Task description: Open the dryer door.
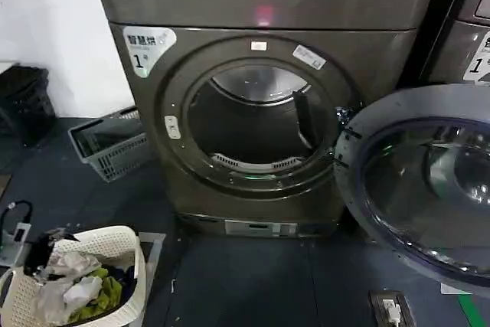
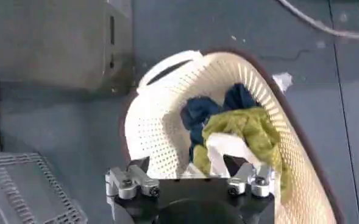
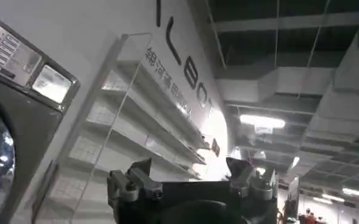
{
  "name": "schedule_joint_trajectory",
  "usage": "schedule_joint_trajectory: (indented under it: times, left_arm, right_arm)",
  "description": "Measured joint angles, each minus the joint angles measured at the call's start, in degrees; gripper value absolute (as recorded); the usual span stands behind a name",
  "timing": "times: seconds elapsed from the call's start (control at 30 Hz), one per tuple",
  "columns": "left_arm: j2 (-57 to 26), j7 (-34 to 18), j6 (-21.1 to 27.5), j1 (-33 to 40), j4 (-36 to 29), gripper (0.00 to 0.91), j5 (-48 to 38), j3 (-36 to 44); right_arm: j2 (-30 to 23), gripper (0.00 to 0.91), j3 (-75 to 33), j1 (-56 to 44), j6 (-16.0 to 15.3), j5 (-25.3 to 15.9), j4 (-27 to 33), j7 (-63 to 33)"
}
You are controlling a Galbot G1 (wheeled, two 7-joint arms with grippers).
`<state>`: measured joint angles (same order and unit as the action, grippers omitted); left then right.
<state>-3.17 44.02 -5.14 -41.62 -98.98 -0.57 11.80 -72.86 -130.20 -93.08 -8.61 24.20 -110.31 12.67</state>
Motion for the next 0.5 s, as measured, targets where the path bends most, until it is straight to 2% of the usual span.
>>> schedule_joint_trajectory:
  times: [0.5]
  left_arm:
    - [1.93,1.45,-2.39,-0.42,2.62,0.907,3.18,-1.22]
  right_arm:
    - [-0.55,0.907,0.22,0.49,-0.41,-0.72,-1.06,0.08]
